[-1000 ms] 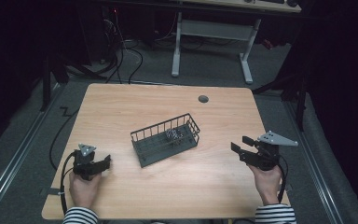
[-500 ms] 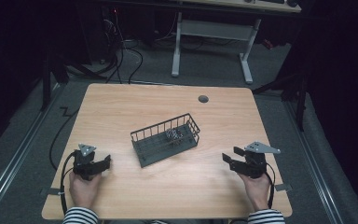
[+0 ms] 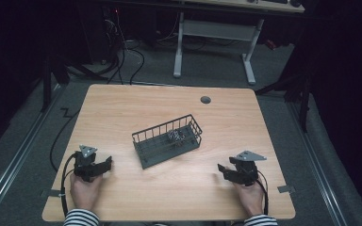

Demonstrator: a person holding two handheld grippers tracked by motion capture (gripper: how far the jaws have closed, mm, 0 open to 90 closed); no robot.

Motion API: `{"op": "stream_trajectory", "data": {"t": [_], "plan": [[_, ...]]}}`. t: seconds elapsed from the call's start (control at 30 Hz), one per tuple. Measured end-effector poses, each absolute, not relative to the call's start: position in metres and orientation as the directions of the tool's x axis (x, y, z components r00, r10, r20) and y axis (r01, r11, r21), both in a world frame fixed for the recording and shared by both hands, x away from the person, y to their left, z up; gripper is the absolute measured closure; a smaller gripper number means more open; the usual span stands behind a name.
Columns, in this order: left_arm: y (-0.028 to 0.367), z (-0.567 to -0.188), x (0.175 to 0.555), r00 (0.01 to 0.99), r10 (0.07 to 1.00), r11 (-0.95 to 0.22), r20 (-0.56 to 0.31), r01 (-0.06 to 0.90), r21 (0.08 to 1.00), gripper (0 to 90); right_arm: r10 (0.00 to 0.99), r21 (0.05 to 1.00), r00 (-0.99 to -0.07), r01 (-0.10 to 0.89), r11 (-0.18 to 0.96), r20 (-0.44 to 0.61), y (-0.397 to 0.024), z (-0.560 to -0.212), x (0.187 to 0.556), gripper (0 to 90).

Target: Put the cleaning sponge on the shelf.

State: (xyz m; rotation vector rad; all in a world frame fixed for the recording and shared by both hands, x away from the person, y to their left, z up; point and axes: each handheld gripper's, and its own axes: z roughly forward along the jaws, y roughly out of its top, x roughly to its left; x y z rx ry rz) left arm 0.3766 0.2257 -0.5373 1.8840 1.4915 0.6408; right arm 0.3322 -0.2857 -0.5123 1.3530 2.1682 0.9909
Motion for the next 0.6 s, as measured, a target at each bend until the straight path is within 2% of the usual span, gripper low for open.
{"op": "stream_trajectory", "data": {"t": [0.23,0.6], "plan": [[0.226,-0.537,0.377,0.236,0.972,-0.148,-0.015,0.658,0.738,25.4,0.893,0.719,-0.45,0.621,0.313,0.0,-0.278,-0.529,0.333,38.1],[0.225,-0.537,0.376,0.237,0.971,-0.15,-0.014,0.657,0.739,25.4,0.899,0.727,-0.437,0.611,0.313,-0.021,-0.273,-0.531,0.334,36.7]]}}
